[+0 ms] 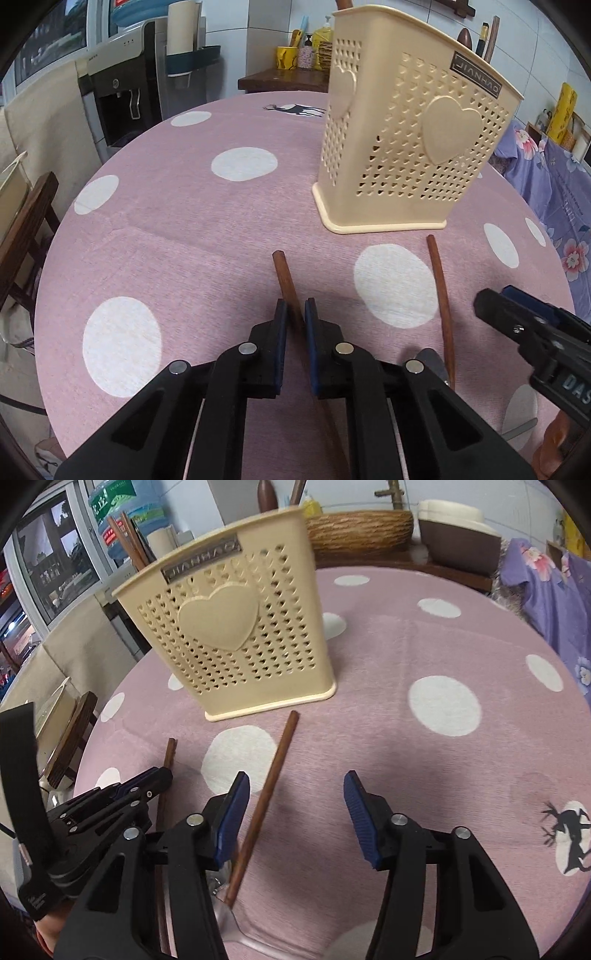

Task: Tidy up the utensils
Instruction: 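Close the left gripper on a brown chopstick while the right grips the other one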

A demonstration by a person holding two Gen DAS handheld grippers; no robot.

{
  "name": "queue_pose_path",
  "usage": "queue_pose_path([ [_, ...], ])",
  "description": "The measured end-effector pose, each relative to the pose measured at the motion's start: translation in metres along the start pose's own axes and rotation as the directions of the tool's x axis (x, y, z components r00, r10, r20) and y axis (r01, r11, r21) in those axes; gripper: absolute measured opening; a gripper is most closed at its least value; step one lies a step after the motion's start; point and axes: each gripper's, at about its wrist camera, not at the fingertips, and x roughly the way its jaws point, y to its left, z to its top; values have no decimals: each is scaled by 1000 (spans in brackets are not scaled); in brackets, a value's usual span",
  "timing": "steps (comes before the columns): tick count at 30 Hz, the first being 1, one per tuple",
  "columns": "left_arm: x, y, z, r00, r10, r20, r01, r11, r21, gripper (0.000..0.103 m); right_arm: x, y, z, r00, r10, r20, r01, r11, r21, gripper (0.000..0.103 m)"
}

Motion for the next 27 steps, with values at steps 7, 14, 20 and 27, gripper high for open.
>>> queue_pose_path([
  [7,-1,0,-1,1000,-6,6,6,1000,0,11,26,17,4,997,-50,-51,50,999,2,39],
  [14,-1,-2,-1,1000,0,11,0,1000,2,11,35,23,8,990,-134,-33,133,991,-7,18],
  [20,2,-10,2,1000,22,10,-23,999,32,11,38,11,17,993,-110,-38,113,992,64,10],
  [27,6,-9,7,1000,13,6,-13,1000,1,10,33,-5,17,999,-41,-19,44,987,154,9],
])
